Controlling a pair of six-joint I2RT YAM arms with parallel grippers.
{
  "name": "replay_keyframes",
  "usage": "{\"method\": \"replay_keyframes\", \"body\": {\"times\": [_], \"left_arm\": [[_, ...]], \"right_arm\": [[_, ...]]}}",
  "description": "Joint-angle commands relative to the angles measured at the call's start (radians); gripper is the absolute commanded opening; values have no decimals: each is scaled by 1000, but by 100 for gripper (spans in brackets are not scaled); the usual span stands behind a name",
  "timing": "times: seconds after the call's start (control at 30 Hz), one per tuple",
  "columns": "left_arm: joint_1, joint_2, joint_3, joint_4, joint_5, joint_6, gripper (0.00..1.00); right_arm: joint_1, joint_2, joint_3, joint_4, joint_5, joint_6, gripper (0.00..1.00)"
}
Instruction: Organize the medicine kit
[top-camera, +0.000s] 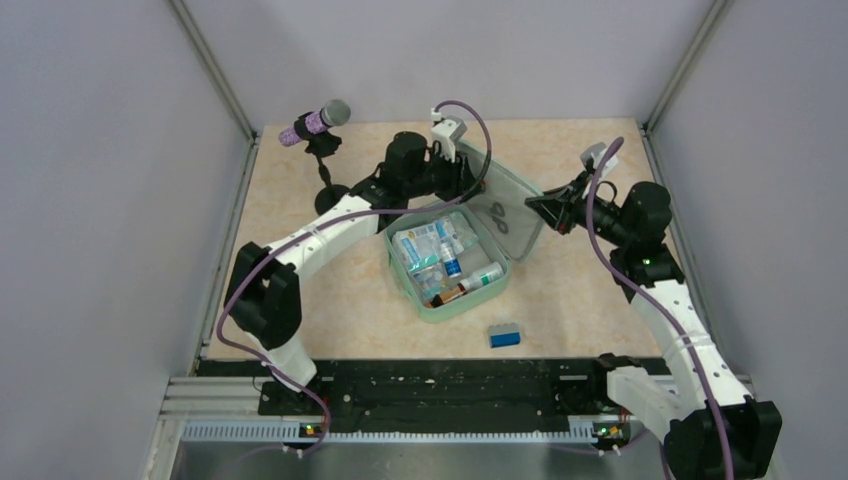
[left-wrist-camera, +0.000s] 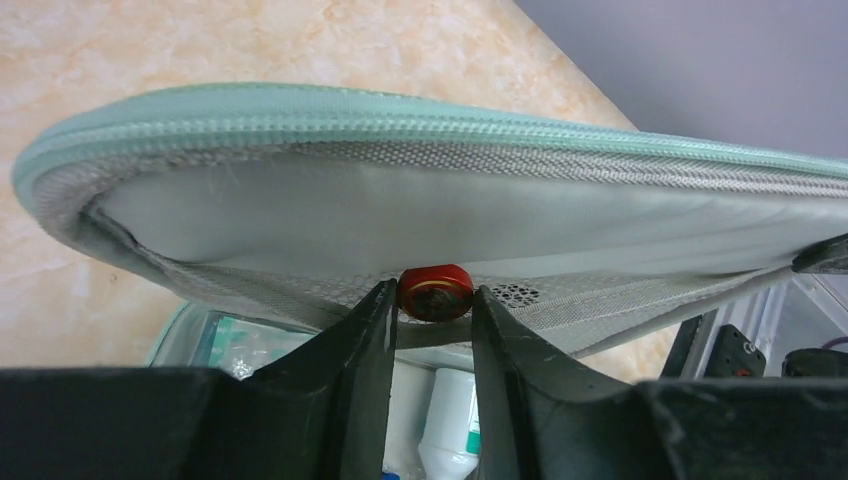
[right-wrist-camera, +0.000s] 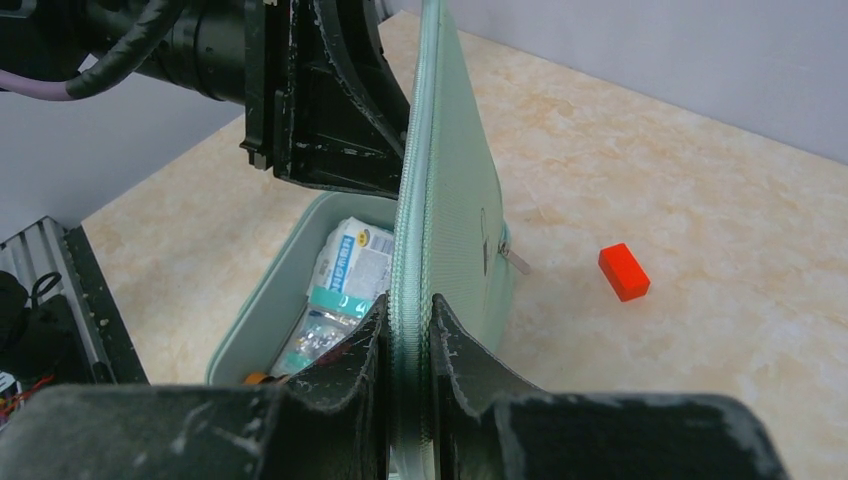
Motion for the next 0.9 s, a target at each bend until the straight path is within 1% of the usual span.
{"method": "replay_keyframes", "body": {"times": [0.0,0.13,0.27,0.37,0.5,0.57,0.63,0.67,0.7,0.73,0.8,0.83,0.87], "left_arm": [[-2,-55,7,18,-59,59,42],[-3,-103,53,-43,-71,144,53],[-2,-158,116,-131,-68,240,56],[-1,-221,144,-205,-41,315,58],[1,-317,153,-329,-38,404,60],[0,-377,132,-408,-33,462,60],[1,-443,94,-479,-60,514,61],[4,-479,72,-517,-82,528,61],[7,-513,53,-538,-94,557,62],[12,-545,37,-578,-105,583,63],[28,-602,12,-636,-120,630,65],[39,-628,7,-661,-123,652,67],[53,-647,5,-687,-125,673,68]], "right_arm": [[15,9,47,31,-2,30,13],[16,15,46,33,8,31,13],[15,17,46,35,14,35,13],[15,14,50,32,12,44,16],[16,9,54,33,4,56,19],[21,4,57,33,-12,77,22],[53,-6,61,24,-13,93,26],[74,-14,61,21,-17,102,31],[94,-20,59,15,-24,105,33],[112,-25,56,6,-41,108,39],[145,-30,47,-23,-123,107,47],[159,-32,50,-65,-186,71,50],[175,-34,52,-143,-218,31,52]]}}
